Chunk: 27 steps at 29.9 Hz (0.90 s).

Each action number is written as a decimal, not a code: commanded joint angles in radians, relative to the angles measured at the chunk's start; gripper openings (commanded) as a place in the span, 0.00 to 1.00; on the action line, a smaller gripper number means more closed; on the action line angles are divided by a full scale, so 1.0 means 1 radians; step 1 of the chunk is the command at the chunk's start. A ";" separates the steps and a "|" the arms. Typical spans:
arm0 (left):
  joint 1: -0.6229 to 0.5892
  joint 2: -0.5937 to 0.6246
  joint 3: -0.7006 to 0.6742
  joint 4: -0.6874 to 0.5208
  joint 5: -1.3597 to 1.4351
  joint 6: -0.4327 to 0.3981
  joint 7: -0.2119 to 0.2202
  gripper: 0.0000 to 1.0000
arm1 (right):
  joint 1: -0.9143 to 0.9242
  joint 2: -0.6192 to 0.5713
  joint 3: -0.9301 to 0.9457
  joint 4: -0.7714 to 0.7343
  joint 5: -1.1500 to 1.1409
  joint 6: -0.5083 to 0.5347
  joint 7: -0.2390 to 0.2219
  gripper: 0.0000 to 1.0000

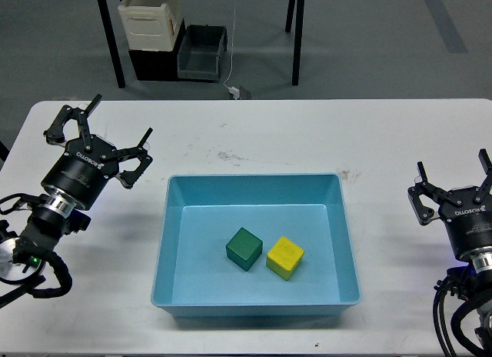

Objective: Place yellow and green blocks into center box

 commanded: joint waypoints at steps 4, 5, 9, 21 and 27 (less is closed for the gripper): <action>0.122 -0.039 -0.128 -0.001 -0.184 -0.081 0.000 1.00 | -0.043 0.004 -0.001 0.002 0.032 0.000 0.000 1.00; 0.130 -0.050 -0.137 -0.004 -0.191 -0.081 0.000 1.00 | -0.049 0.010 -0.001 0.002 0.032 0.002 0.000 1.00; 0.162 -0.082 -0.151 -0.008 -0.239 -0.081 0.000 1.00 | -0.075 0.035 0.002 0.001 0.032 0.002 0.000 1.00; 0.199 -0.134 -0.140 -0.008 -0.253 -0.081 0.000 1.00 | -0.095 0.062 -0.001 -0.001 0.061 0.097 0.000 1.00; 0.204 -0.134 -0.140 -0.009 -0.253 -0.081 0.000 1.00 | -0.079 0.077 -0.009 -0.001 0.085 0.099 -0.002 1.00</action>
